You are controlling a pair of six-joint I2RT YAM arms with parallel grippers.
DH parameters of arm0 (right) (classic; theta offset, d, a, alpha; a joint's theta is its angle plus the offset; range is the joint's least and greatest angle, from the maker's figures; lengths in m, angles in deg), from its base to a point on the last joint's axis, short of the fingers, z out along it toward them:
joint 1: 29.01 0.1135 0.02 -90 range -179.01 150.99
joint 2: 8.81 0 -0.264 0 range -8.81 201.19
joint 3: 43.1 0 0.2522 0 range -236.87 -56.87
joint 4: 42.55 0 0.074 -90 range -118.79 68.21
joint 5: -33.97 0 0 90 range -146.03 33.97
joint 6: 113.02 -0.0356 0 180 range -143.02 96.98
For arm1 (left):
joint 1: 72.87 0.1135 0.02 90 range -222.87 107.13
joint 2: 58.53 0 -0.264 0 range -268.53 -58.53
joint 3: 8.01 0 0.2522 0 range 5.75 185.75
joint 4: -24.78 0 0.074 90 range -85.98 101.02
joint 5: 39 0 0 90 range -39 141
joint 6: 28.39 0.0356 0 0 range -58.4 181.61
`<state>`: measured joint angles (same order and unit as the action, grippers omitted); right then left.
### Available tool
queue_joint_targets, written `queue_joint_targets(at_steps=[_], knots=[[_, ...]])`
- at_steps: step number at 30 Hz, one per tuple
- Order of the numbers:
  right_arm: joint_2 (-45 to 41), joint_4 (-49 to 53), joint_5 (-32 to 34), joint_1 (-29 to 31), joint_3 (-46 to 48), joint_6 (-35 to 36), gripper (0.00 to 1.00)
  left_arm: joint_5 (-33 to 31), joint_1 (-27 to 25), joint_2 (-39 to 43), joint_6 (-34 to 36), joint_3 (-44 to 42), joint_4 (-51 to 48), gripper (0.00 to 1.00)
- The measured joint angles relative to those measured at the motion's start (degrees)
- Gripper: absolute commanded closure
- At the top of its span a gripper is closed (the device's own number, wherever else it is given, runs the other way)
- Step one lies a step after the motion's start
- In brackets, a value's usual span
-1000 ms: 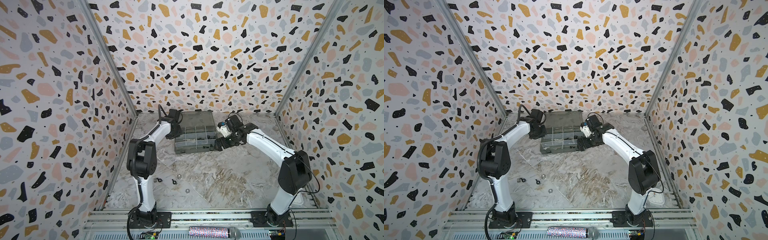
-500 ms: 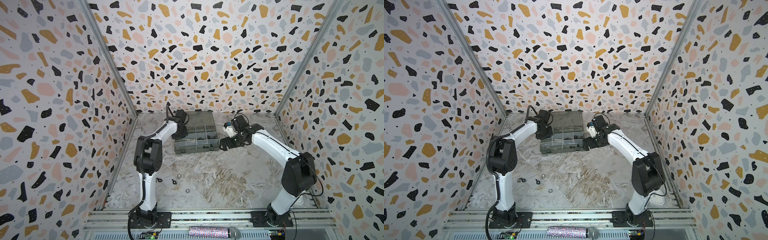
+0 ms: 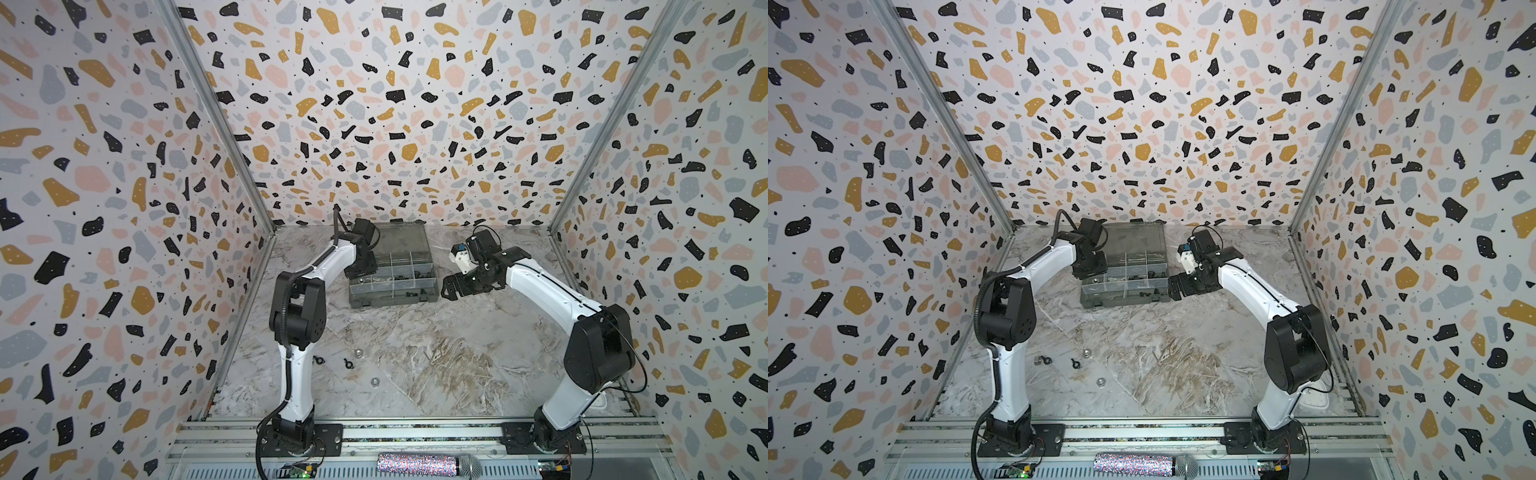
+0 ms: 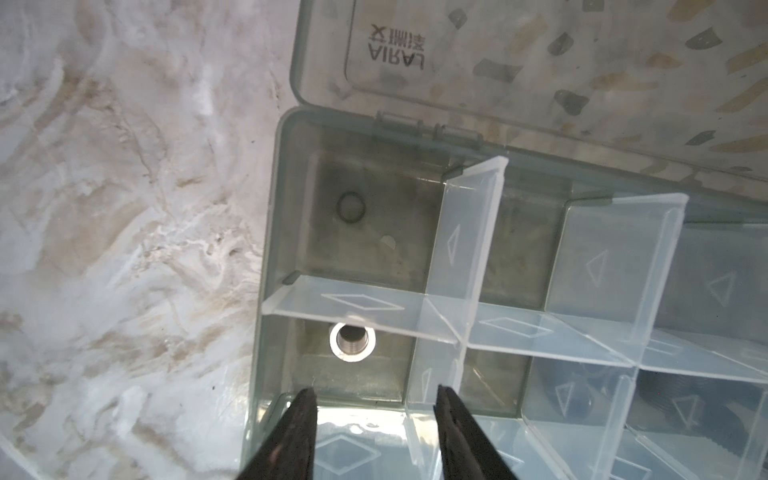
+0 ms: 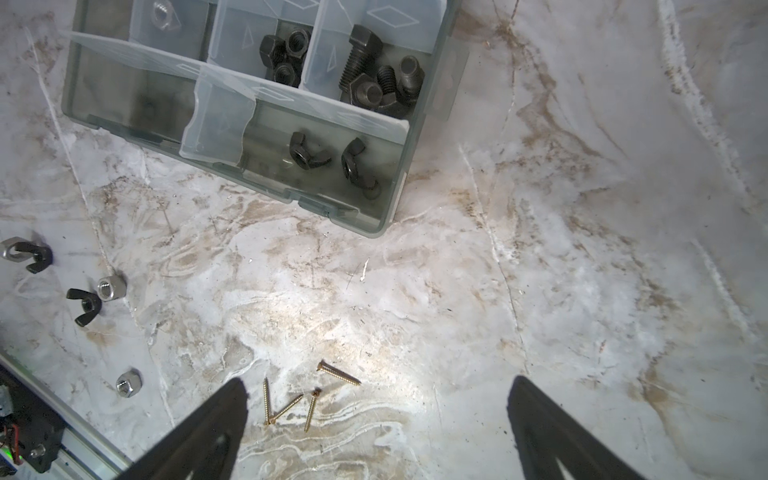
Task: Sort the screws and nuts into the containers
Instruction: 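Open the left gripper to drop the hex nut into the compartment, then move the open left gripper back toward another silver hex nut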
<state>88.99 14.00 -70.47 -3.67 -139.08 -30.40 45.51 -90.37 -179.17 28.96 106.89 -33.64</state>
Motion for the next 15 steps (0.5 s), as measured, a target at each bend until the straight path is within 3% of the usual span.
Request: queue_joint_targets(at_steps=[7,15], knots=[[0.00,-0.17,-1.49,0.07,-0.02,0.00,0.01,-1.66,-0.02,10.80,0.33,-4.13,-2.27,0.51],[0.00,-0.17,-1.55,3.21,-0.20,-0.07,0.01,-0.94,-0.90,25.59,2.21,-20.39,-5.38,0.49]])
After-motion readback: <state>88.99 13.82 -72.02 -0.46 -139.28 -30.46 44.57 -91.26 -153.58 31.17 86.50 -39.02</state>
